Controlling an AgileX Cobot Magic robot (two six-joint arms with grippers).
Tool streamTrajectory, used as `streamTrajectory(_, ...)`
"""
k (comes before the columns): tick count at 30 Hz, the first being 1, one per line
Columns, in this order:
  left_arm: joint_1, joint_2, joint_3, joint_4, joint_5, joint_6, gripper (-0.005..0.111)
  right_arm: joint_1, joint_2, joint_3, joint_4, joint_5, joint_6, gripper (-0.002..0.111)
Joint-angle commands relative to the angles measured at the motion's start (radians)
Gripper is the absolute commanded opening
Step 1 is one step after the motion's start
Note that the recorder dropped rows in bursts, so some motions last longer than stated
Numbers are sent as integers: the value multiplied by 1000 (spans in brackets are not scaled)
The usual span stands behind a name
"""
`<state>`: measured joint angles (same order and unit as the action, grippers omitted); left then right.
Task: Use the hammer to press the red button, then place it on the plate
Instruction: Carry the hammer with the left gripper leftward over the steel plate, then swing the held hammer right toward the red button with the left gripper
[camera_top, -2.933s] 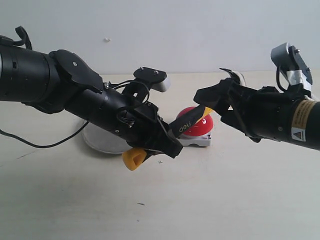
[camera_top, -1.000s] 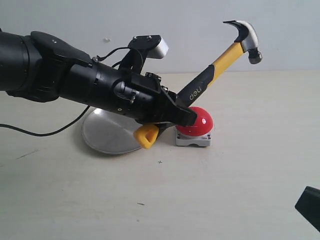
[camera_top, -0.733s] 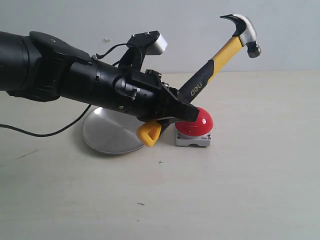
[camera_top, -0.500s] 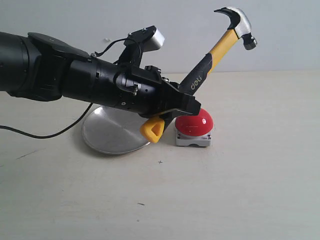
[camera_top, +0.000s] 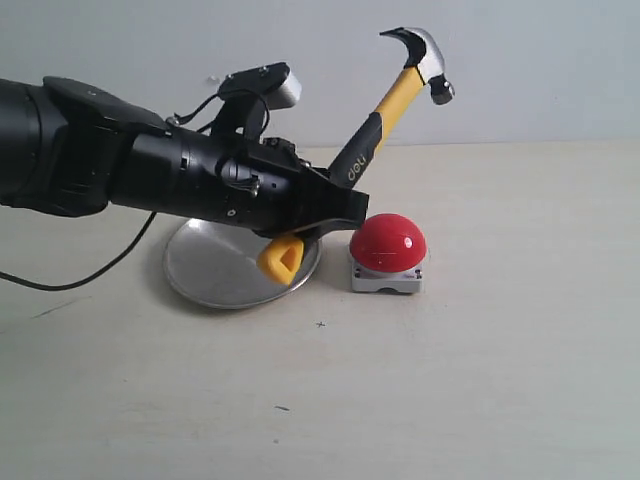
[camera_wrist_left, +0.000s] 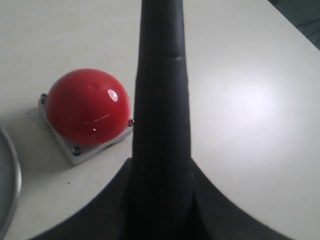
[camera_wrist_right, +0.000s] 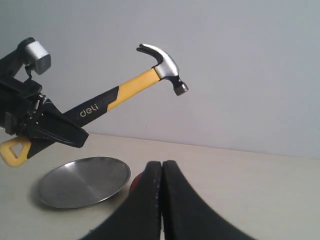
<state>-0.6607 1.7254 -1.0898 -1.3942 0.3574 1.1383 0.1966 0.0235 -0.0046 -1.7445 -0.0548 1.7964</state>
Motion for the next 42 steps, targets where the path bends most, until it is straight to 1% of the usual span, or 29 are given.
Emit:
streamTrajectory(1, 1, -80, -3, 316, -118, -260, 0, 1, 5, 5, 0, -4, -6, 0)
streamTrajectory(4, 1, -99, -3, 605, -152, -482, 0, 1, 5, 5, 0, -4, -6, 0)
streamTrajectory(6, 1, -101, -3, 772, -156, -612, 0, 1, 5, 5, 0, -4, -6, 0)
streamTrajectory(9, 1, -96, -3, 1026, -136, -808, 0, 1, 5, 5, 0, -4, -6, 0)
streamTrajectory(10, 3, -94, -3, 1117, -121, -906, 0, 1, 5, 5, 0, -4, -6, 0)
streamTrajectory(12, 3, -92, -15, 1266, -70, -1073, 0, 1, 5, 5, 0, -4, -6, 0)
streamTrajectory(13, 3, -92, -29, 1365, -15, -1161, 0, 1, 5, 5, 0, -4, -6, 0)
streamTrajectory(15, 3, -92, -55, 1507, 92, -1280, 0, 1, 5, 5, 0, -4, -6, 0)
streamTrajectory(16, -1, -92, -76, 1575, 163, -1373, 0, 1, 5, 5, 0, -4, -6, 0)
streamTrajectory(17, -5, -92, -86, 1621, 200, -1426, 0, 1, 5, 5, 0, -4, -6, 0)
streamTrajectory(19, -11, -92, -98, 1647, 254, -1514, 0, 1, 5, 5, 0, -4, -6, 0)
streamTrajectory(22, -43, -92, -91, 1645, 255, -1557, 0, 1, 5, 5, 0, -4, -6, 0)
streamTrajectory(26, -106, -92, -88, 1645, 210, -1608, 0, 1, 5, 5, 0, -4, -6, 0)
streamTrajectory(28, -134, -92, -88, 1645, 183, -1659, 0, 1, 5, 5, 0, -4, -6, 0)
streamTrajectory(34, -205, -92, -88, 1647, 130, -1746, 0, 1, 5, 5, 0, -4, -6, 0)
streamTrajectory(42, -290, -81, -88, 1651, 97, -1787, 0, 1, 5, 5, 0, -4, -6, 0)
